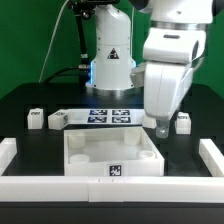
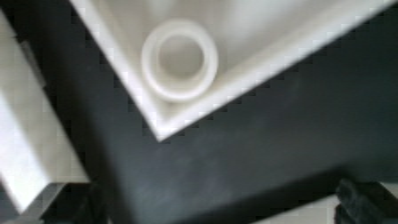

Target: Assemble one leg

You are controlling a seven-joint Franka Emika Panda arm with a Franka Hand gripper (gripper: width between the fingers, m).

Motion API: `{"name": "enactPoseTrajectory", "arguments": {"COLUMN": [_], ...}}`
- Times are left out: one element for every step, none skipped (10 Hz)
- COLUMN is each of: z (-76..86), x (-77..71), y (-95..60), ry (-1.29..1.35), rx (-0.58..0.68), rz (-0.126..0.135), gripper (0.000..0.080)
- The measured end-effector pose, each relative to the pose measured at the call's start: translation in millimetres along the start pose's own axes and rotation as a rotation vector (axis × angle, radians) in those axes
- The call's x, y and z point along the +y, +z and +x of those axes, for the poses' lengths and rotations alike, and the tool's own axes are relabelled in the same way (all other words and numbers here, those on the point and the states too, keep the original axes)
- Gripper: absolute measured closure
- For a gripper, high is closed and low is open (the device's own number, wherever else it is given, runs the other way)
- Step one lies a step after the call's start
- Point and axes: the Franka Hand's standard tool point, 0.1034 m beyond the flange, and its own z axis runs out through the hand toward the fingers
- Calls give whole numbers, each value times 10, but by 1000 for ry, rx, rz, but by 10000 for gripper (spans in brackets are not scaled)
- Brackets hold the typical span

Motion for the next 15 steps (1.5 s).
{"name": "enactPoseTrajectory", "arguments": {"z": [-54,-124,-108,-106,-108,-109,-116,-170,-284,-367,-454,-511,-502,-503,-506], "x": [-12,-18,-17,-19,-18,-18,-24,-91,-208,-265,-296,-320,-317,-317,-317], "y": [29,58,52,54,54,55,63,113,168,204,234,253,252,253,254], "ry": [-46,-68,-58,-59,-58,-58,-65,-171,-242,-279,-340,-347,-346,-346,-346], "rx": [-3,-5,-4,-4,-4,-4,-4,12,15,13,10,7,7,7,7], "rz": [7,14,13,13,13,13,12,-13,-12,-3,1,6,6,6,6], "gripper": [150,150,150,150,150,150,150,150,150,150,150,150,150,150,150]}}
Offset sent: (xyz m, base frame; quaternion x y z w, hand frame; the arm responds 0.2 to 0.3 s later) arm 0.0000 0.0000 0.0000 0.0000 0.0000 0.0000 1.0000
